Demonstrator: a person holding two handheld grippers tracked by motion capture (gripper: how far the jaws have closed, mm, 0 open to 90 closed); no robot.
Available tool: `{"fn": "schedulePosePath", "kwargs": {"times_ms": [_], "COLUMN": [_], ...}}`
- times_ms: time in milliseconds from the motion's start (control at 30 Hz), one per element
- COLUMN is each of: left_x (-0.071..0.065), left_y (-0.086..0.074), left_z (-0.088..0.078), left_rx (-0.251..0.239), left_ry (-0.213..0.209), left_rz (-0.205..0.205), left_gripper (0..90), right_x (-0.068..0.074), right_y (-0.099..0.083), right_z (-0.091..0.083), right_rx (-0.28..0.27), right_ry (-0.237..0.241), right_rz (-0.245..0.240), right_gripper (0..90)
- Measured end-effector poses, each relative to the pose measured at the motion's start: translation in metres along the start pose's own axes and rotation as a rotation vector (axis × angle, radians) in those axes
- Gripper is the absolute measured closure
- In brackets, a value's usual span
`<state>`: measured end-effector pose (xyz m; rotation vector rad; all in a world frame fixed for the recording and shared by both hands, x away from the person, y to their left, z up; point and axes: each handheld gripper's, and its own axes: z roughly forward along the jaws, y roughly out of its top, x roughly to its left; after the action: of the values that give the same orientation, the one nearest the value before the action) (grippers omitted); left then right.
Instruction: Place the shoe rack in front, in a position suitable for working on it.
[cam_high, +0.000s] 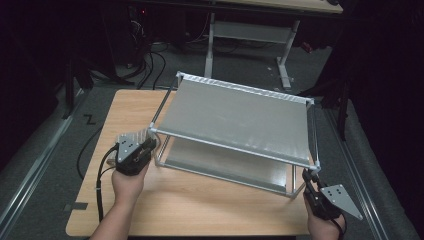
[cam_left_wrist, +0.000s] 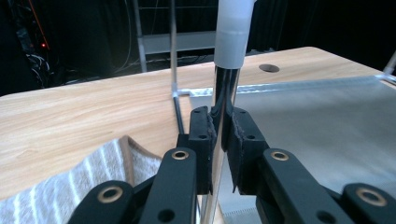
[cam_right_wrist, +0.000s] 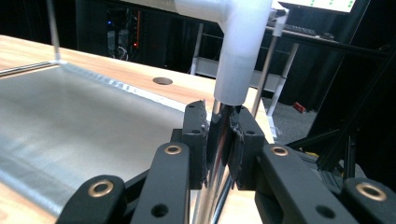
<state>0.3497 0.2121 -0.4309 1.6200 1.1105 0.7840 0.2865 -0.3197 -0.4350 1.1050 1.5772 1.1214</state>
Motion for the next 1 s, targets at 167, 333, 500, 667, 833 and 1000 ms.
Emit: {"fn": "schedulePosePath", "kwargs": {"times_ms": [167,333,500,667,833,1000], "left_x": [-0.002,-0.006,-0.01,-0.013,-0.011,-0.01], "left_y": [-0.004,-0.009,-0.013,-0.016,-0.014,-0.011], "left_z": [-0.014,-0.027,-0.039,-0.044,-0.038,-0.03], "left_rx": [0.002,0.002,0.003,-0.006,-0.005,-0.004], "left_ry": [0.005,0.014,0.013,0.01,0.011,0.01], "left_rz": [-0.003,0.003,0.01,0.01,0.004,0.0], "left_gripper": [80.4,80.5,80.6,80.5,80.5,80.4], "right_x": [-0.004,-0.004,-0.007,-0.008,-0.009,-0.011], "right_y": [0.001,0.003,0.006,0.008,0.007,0.006], "right_z": [0.014,0.027,0.041,0.05,0.051,0.049], "right_rx": [-0.011,-0.013,-0.014,-0.011,-0.013,-0.016], "right_ry": [0.008,0.006,0.005,0.004,0.004,0.0], "right_rz": [0.002,0.007,0.008,0.004,0.0,0.003], "right_gripper": [79.4,79.5,79.5,79.4,79.3,79.3]}}
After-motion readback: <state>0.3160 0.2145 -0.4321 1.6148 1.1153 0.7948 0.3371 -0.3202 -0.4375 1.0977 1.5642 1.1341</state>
